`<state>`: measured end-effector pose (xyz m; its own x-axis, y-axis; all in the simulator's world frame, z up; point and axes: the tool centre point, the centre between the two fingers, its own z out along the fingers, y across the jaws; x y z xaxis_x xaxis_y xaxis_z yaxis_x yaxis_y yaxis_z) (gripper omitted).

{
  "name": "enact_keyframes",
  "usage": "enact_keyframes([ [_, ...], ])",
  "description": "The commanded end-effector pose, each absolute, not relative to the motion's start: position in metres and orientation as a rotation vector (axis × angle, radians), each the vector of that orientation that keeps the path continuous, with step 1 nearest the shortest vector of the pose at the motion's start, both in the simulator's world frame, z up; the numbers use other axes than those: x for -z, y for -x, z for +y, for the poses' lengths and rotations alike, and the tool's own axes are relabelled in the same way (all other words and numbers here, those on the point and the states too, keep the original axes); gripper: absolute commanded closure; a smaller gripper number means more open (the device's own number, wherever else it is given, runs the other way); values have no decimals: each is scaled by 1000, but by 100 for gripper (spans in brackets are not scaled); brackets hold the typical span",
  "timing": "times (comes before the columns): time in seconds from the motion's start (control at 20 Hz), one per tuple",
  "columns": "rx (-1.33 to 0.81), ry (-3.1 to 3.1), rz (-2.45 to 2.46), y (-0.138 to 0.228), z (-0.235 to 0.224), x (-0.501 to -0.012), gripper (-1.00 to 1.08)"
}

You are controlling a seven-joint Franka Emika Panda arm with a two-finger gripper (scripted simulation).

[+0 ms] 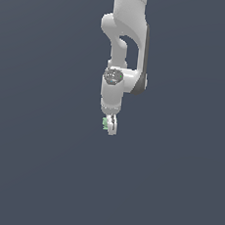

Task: Pick up the object and move it to a goal position.

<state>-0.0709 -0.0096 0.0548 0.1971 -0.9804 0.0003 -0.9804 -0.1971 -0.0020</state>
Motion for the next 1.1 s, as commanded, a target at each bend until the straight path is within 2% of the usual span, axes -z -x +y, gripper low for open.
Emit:
enact_keyframes([
  [0.0, 2, 2429, 1990, 71, -10, -55, 108],
  [0.5, 1, 2429, 1991, 66, -28, -90, 108],
  [1.05, 1, 2428, 1994, 52, -80, -187, 108],
])
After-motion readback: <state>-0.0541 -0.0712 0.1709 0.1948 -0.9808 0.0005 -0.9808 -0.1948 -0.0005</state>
